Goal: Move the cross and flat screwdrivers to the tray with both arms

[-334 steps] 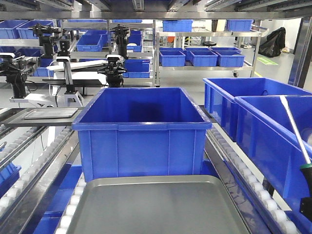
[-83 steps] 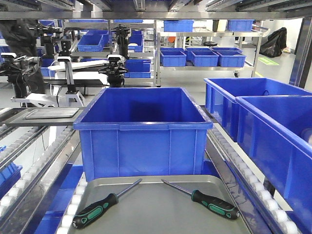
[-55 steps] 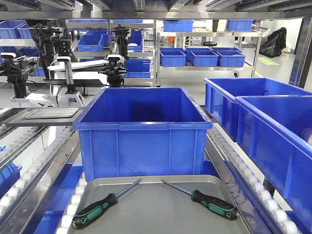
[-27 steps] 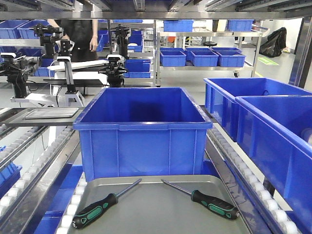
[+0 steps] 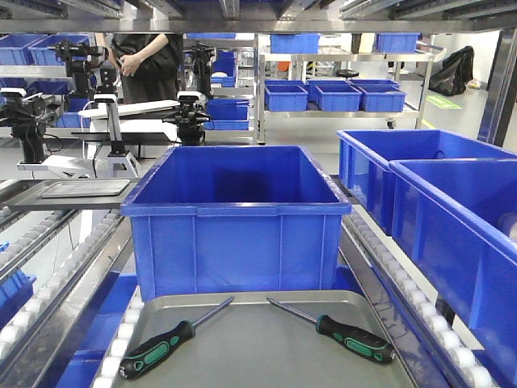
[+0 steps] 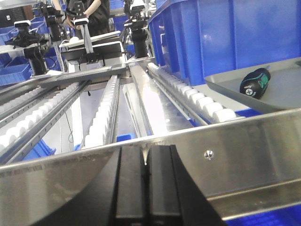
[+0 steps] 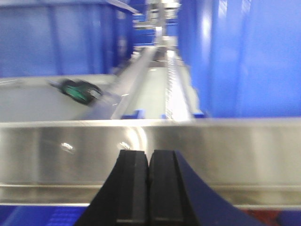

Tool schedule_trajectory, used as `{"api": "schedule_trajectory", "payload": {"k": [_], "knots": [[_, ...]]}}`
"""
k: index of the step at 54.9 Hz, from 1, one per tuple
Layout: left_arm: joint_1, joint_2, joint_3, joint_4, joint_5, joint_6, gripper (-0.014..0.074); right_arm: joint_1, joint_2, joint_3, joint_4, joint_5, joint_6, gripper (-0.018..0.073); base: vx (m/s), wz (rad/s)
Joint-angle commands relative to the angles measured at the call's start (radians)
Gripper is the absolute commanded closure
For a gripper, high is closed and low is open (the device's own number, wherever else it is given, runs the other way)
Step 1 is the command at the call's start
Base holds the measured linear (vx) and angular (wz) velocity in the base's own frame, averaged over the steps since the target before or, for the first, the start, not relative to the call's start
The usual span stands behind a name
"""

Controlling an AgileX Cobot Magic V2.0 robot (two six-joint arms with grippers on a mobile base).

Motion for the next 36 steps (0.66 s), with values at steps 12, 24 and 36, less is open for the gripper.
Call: {"api": "schedule_trajectory", "payload": {"k": [12, 24, 36], "knots": [[0.000, -0.013, -0.026, -0.001, -0.084, -0.010, 0.0594, -0.013, -0.007, 0.018, -0.016, -0.141, 0.011, 0.0567, 0.00, 0.00], [0.000, -0.013, -0.026, -0.001, -0.084, -0.010, 0.0594, -0.013, -0.010, 0.018, -0.016, -0.135, 0.011, 0.0567, 0.00, 0.00], [0.000, -0.013, -0.026, -0.001, -0.084, -0.010, 0.0594, -0.013, -0.010, 0.018, -0.016, -0.135, 0.011, 0.0567, 0.00, 0.00]]}}
